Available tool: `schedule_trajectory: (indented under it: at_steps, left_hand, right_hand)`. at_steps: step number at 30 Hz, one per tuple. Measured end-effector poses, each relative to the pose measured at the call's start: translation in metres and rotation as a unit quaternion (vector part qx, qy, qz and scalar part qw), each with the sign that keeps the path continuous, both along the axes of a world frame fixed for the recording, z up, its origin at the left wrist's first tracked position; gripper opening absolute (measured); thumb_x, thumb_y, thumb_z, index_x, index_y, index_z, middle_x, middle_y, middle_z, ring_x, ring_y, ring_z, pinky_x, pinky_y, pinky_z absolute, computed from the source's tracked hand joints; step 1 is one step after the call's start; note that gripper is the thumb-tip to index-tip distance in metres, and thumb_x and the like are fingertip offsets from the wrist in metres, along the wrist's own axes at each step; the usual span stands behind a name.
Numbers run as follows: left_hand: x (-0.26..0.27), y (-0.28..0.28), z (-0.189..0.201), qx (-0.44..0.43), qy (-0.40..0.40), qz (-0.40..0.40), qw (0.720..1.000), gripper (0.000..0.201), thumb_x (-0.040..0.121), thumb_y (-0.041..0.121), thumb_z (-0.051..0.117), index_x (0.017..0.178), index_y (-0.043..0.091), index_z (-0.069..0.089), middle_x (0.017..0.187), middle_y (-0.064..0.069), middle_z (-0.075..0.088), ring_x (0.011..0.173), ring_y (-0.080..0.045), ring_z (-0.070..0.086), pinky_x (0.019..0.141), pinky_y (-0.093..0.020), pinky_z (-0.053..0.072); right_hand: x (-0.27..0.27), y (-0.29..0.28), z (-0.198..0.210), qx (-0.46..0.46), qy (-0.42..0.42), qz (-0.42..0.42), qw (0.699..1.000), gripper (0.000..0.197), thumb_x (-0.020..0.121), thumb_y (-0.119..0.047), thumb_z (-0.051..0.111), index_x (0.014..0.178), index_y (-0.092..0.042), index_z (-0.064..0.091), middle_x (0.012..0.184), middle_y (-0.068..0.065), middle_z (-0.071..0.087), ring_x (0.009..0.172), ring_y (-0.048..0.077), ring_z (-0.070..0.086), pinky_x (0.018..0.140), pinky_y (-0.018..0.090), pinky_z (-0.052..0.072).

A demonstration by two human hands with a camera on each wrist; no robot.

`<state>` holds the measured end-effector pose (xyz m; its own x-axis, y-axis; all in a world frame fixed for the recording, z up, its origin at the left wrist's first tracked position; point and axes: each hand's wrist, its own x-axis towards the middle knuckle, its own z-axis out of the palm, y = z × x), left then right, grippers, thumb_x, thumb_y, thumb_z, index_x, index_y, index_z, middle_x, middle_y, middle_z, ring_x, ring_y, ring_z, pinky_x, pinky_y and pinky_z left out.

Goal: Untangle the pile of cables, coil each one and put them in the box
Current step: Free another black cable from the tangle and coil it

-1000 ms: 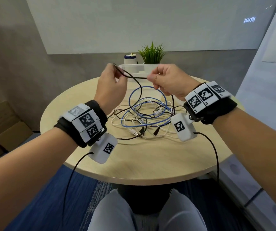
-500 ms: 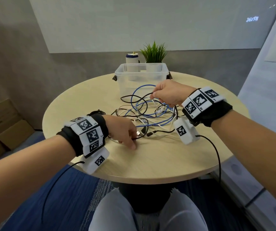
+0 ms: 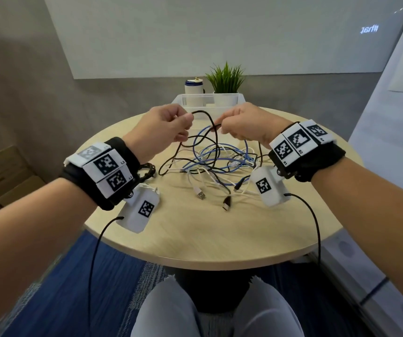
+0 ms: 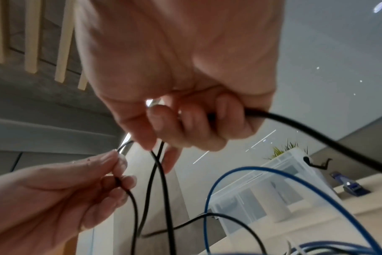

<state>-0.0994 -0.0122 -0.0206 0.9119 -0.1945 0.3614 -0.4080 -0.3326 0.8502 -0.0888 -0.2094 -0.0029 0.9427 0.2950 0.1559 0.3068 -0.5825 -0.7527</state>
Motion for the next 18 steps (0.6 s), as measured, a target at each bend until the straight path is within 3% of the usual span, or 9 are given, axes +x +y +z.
schedule_trajectory:
  at_steps: [2,4,6,9,11,15,18]
  left_hand:
    - [-0.001,0.000,-0.002,-0.051,-0.017,0.005,0.999,0.021,0.097,0.017,0.051,0.078,0.013,0.056,0.079,-0.004,0.058,0.066,-0.010,0.057,0.071,-0.022,0.055]
    - [-0.002,0.001,-0.005,-0.093,-0.031,0.003,0.995,0.023,0.098,0.016,0.048,0.077,0.013,0.055,0.080,-0.003,0.060,0.065,-0.010,0.059,0.071,-0.024,0.055]
    - [-0.004,0.001,-0.005,-0.126,-0.042,-0.009,0.991,0.024,0.099,0.014,0.046,0.077,0.014,0.053,0.081,-0.003,0.062,0.067,-0.010,0.060,0.074,-0.026,0.056]
    - [-0.009,0.000,-0.003,-0.179,-0.068,-0.027,0.981,0.023,0.101,0.011,0.041,0.079,0.013,0.049,0.085,-0.006,0.062,0.072,-0.012,0.060,0.077,-0.028,0.056]
    - [-0.010,0.001,0.000,-0.217,-0.088,-0.033,0.972,0.023,0.101,0.010,0.038,0.080,0.014,0.046,0.089,-0.007,0.062,0.075,-0.014,0.061,0.080,-0.029,0.055]
    - [-0.009,0.006,0.004,-0.254,-0.099,-0.015,0.962,0.023,0.102,0.011,0.035,0.081,0.015,0.043,0.093,-0.005,0.061,0.084,-0.013,0.060,0.089,-0.030,0.052]
    - [-0.009,0.011,0.003,-0.227,-0.086,0.026,0.970,0.022,0.101,0.016,0.040,0.079,0.017,0.043,0.089,-0.003,0.058,0.083,-0.012,0.057,0.091,-0.030,0.051]
  right_hand:
    - [-0.001,0.002,-0.003,-0.002,0.016,0.043,0.999,0.016,0.086,-0.006,0.059,0.094,-0.011,0.071,0.054,-0.008,0.056,0.046,0.003,0.038,0.047,0.016,0.031]
    - [-0.001,0.003,-0.008,-0.041,0.003,0.064,0.997,0.010,0.086,-0.015,0.066,0.091,-0.019,0.073,0.079,0.000,0.068,0.063,0.006,0.050,0.062,0.019,0.042]
    - [0.001,0.004,-0.011,-0.060,-0.010,0.060,0.996,0.005,0.085,-0.022,0.069,0.086,-0.026,0.073,0.088,0.000,0.071,0.077,0.009,0.056,0.078,0.025,0.045]
    - [0.001,0.009,-0.015,-0.106,-0.019,0.054,0.993,0.005,0.086,-0.025,0.069,0.081,-0.024,0.070,0.068,-0.010,0.062,0.065,0.004,0.050,0.065,0.019,0.039]
    - [0.002,0.011,-0.018,-0.159,-0.025,0.048,0.986,0.007,0.087,-0.025,0.067,0.087,-0.020,0.071,0.065,-0.011,0.057,0.061,0.004,0.047,0.058,0.018,0.035]
    - [0.007,0.006,-0.020,-0.184,-0.042,0.008,0.982,0.011,0.092,-0.027,0.059,0.091,-0.019,0.066,0.071,-0.007,0.059,0.060,0.004,0.049,0.055,0.020,0.034]
    - [0.017,-0.002,-0.012,-0.086,-0.067,-0.057,0.992,0.014,0.098,-0.023,0.049,0.098,-0.015,0.061,0.088,0.001,0.069,0.052,0.004,0.053,0.051,0.019,0.038]
